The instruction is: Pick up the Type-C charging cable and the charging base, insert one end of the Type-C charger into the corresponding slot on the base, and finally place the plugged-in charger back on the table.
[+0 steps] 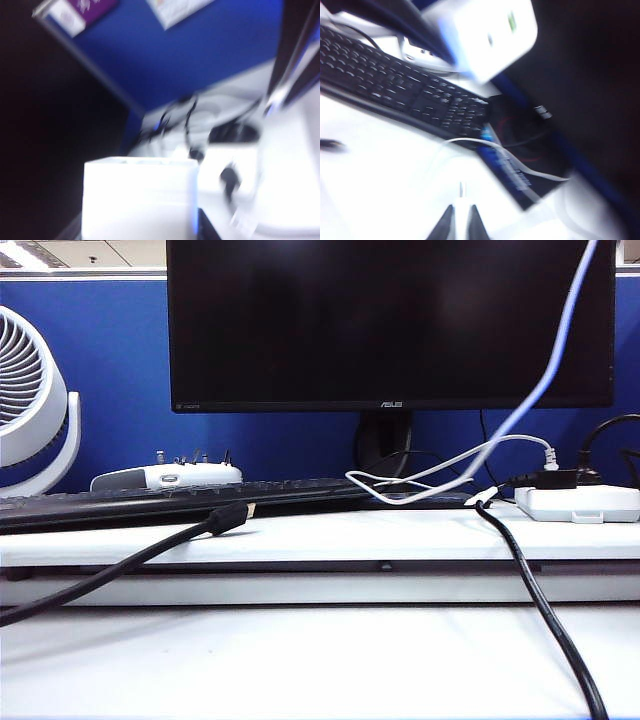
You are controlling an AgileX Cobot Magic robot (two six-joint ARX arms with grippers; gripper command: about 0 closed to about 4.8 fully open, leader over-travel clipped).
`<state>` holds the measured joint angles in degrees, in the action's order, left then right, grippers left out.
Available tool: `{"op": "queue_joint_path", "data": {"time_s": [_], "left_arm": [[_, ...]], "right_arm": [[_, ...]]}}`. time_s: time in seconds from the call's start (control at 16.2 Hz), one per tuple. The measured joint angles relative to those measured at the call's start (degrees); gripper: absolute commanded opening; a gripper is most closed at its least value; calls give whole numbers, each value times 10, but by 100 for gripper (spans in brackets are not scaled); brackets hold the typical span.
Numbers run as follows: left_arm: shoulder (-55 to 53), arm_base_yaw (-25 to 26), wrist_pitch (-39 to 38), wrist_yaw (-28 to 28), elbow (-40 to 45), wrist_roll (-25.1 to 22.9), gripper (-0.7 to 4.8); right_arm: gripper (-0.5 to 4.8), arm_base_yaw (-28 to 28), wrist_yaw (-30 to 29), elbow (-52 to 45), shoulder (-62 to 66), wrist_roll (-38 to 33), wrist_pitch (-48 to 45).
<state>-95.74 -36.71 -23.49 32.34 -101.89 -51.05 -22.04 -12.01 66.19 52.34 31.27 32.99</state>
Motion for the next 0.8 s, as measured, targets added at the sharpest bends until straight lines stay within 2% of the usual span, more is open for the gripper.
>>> {"op": "queue_joint_path", "data": {"time_s": [0.12, 0.25, 0.31, 0.43, 0.55, 0.74, 0.8], "left_arm": [[-2, -25, -33, -101, 0, -54, 151], [-3, -69, -45, -224, 0, -73, 151], [-3, -78, -45, -242, 0, -73, 151], [-3, -85, -45, -259, 0, -72, 151], [-3, -83, -46, -263, 0, -70, 151], [-3, -77, -45, -241, 0, -40, 151], [-3, -73, -45, -209, 0, -10, 151]], "right_arm": [[0, -6, 36, 0, 0, 48, -17], [0, -22, 79, 0, 7, 119, -26], [0, -30, 90, 0, 12, 139, -26], [0, -40, 110, 0, 27, 183, -24], [0, -45, 110, 0, 26, 178, -28], [0, -44, 108, 0, 12, 72, -66], [0, -44, 104, 0, 3, 31, -93]]}}
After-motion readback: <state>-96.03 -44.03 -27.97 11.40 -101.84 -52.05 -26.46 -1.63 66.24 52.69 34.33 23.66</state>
